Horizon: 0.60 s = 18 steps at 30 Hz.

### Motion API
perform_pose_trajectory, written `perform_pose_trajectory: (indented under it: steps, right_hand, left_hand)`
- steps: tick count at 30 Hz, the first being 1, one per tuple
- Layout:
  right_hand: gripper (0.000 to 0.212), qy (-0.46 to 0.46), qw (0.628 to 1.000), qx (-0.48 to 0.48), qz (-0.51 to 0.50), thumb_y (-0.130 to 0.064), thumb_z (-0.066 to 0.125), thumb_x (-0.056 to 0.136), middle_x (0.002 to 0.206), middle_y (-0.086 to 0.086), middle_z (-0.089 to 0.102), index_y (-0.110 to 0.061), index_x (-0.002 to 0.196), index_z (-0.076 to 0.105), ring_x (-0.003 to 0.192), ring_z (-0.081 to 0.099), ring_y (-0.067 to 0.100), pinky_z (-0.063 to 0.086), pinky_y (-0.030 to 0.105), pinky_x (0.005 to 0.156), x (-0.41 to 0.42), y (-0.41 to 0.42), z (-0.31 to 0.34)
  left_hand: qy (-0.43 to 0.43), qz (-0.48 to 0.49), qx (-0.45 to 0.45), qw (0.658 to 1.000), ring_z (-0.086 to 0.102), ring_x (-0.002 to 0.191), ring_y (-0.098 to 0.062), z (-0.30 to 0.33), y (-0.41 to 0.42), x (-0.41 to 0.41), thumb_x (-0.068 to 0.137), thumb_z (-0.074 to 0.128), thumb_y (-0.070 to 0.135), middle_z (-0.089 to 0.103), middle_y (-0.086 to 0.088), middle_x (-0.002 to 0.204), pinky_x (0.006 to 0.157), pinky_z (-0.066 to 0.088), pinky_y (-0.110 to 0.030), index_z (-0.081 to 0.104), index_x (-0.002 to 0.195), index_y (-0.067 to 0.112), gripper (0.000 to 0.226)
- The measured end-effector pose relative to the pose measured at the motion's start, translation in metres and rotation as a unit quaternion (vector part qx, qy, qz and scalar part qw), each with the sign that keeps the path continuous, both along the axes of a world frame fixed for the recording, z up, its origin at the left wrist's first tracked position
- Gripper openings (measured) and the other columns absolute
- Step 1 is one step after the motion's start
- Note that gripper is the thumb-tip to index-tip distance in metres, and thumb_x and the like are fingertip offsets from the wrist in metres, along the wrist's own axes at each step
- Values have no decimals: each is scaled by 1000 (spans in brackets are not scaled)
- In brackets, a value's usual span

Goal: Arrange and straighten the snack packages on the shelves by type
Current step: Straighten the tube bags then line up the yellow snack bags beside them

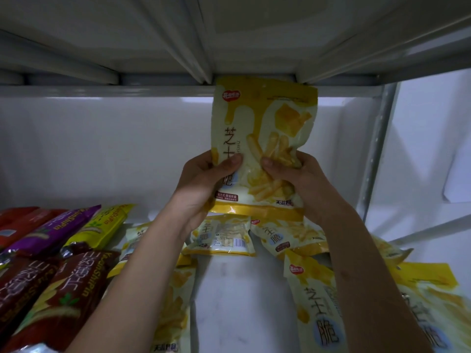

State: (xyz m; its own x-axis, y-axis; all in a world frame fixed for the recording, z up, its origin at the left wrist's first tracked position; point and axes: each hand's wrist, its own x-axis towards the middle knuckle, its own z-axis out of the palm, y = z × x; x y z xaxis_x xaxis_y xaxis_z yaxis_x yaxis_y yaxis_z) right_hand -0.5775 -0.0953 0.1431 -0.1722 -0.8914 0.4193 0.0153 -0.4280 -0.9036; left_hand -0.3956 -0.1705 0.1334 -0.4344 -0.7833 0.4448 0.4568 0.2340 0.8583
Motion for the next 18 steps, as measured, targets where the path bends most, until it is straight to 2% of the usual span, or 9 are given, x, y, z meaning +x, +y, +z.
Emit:
perform_pose_trajectory:
  steps: [3, 6, 8, 11, 15, 18]
  right_hand:
    - [44, -32, 999, -29, 8, -36, 75, 78, 108, 13, 79, -7, 111, 74, 104, 77, 31, 61, 46, 95, -2, -2, -1]
    - [41, -35, 998, -54, -9, -29, 75, 79, 103, 12, 80, -2, 108, 75, 98, 78, 27, 62, 39, 86, -4, -3, 0]
    - [49, -35, 998, -58, -13, -31, 78, 76, 100, 16, 78, 6, 108, 74, 91, 78, 29, 63, 40, 82, -4, -3, 0]
    - [43, -28, 998, -51, -7, -30, 78, 77, 100, 15, 80, 0, 107, 76, 92, 78, 28, 64, 38, 81, -5, -3, 0]
    - [47, -31, 998, -53, 4, -34, 77, 78, 113, 14, 78, -5, 115, 74, 108, 76, 31, 61, 46, 95, -6, -3, -1]
    - [43, -28, 997, -70, 0, -30, 75, 80, 115, 12, 78, -7, 117, 74, 109, 75, 29, 63, 43, 89, -5, -2, -1]
  left_hand:
    - [-4, 20, -6, 1000, 78, 96, -29, 0, -1, -1, 75, 78, 22, 79, -16, 107, 80, 63, -37, 75, 112, 6, 40]
    - [-14, 16, -7, 1000, 77, 99, -31, -1, -2, 0, 77, 81, 22, 79, -16, 108, 86, 62, -41, 75, 111, 6, 38]
    - [-17, -5, 1, 1000, 75, 105, -36, 0, -2, 1, 80, 82, 23, 76, -20, 115, 92, 61, -47, 73, 118, 5, 43]
    - [-15, -39, 10, 999, 72, 111, -41, 0, 0, 1, 88, 76, 22, 72, -26, 123, 97, 59, -53, 68, 128, 0, 46]
    - [-9, 4, -10, 1000, 78, 94, -31, -1, 2, -1, 80, 73, 19, 79, -18, 106, 78, 65, -40, 74, 112, 4, 36]
    - [-20, 2, -19, 1000, 79, 91, -29, -2, 5, -3, 79, 74, 16, 80, -15, 104, 74, 64, -36, 74, 111, 7, 33]
